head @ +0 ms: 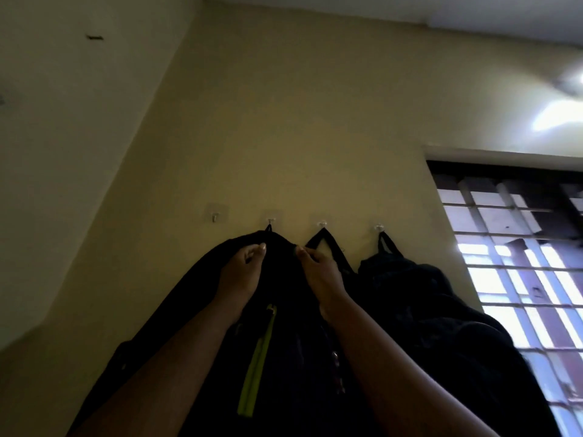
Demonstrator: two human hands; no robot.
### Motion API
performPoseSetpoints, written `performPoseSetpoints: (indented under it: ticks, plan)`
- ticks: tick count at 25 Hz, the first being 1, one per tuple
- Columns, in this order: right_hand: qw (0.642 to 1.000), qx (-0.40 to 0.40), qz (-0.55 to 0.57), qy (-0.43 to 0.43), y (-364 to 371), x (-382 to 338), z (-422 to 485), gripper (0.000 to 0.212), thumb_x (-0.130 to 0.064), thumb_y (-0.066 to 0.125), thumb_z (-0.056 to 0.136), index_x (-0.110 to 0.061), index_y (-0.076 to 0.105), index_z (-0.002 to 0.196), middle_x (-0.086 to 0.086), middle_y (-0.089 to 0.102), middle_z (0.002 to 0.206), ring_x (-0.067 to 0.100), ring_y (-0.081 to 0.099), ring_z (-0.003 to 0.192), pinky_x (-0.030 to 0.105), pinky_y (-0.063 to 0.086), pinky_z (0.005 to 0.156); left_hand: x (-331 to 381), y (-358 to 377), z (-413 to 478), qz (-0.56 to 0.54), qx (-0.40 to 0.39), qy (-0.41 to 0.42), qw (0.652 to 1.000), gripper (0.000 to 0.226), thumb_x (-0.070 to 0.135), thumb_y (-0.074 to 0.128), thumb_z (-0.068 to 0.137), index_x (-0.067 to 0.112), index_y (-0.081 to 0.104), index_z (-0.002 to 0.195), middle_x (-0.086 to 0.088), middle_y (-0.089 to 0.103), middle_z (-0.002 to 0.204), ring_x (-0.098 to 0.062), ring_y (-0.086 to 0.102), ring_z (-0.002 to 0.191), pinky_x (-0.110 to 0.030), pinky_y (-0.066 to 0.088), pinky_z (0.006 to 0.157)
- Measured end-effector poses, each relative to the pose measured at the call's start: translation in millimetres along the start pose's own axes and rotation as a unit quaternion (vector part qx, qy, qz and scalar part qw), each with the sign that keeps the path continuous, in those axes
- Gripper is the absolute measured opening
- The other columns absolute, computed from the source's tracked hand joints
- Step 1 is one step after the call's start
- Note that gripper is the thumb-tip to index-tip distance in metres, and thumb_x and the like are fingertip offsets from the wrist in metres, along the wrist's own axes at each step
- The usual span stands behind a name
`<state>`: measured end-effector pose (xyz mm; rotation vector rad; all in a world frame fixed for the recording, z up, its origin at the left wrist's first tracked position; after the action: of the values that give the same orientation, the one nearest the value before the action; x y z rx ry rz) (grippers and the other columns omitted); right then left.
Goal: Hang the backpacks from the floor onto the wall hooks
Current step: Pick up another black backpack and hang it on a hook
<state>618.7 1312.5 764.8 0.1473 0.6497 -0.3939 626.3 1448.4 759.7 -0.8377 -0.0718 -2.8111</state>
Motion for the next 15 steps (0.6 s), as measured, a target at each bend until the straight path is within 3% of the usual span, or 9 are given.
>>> performPoseSetpoints:
  ticks: [5, 8, 12, 15]
  plan:
    - [0.995, -0.011, 0.004, 0.102, -58, -7, -104, 0.045, -0.047, 0.044, 0.092, -0.018, 0.057, 0.124, 0.006, 0.064, 0.120, 0.022, 0.059, 0.111, 0.039, 0.046, 0.098, 18, -7, -94, -0.064, -0.029, -0.068, 0.995, 0.048, 0.038, 0.034, 0.097, 0.014, 0.044, 0.137, -0.008, 0.046, 0.143, -0.026, 0.042, 0.132, -0.033, 0.034, 0.105]
    - [0.988, 0.009, 0.028, 0.149, -87, -24, -175, 0.038, -0.048, 0.042, 0.094, -0.024, 0.056, 0.120, -0.001, 0.062, 0.117, 0.012, 0.060, 0.099, 0.031, 0.044, 0.079, 29, -6, -158, -0.098, -0.076, -0.077, 0.989, 0.049, 0.038, 0.031, 0.097, 0.015, 0.039, 0.139, -0.007, 0.040, 0.147, -0.024, 0.037, 0.136, -0.035, 0.029, 0.110]
    - [0.978, 0.073, 0.028, 0.195, -120, -50, -286, 0.040, -0.046, 0.040, 0.094, -0.021, 0.053, 0.123, -0.006, 0.060, 0.100, 0.005, 0.055, 0.084, 0.022, 0.040, 0.070, 39, -14, -265, -0.175, -0.146, -0.159, 0.961, 0.058, 0.048, 0.026, 0.095, 0.016, 0.035, 0.142, -0.007, 0.035, 0.151, -0.025, 0.034, 0.138, -0.038, 0.025, 0.111]
    - [0.969, 0.096, 0.012, 0.228, -148, -75, -373, 0.050, -0.045, 0.038, 0.095, -0.015, 0.046, 0.135, 0.002, 0.058, 0.120, 0.010, 0.058, 0.096, 0.020, 0.042, 0.077, 53, -15, -332, -0.193, -0.186, -0.217, 0.939, 0.061, 0.049, 0.026, 0.095, 0.013, 0.034, 0.142, -0.010, 0.035, 0.151, -0.027, 0.034, 0.138, -0.040, 0.025, 0.112]
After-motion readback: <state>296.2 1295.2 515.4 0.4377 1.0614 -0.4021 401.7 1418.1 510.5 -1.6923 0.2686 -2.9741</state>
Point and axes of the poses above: each hand's wrist, its own z-axis towards the middle knuckle, its own y-axis out of the palm, x = y × z, the point moved 1 cm from there along z, towards the middle knuckle
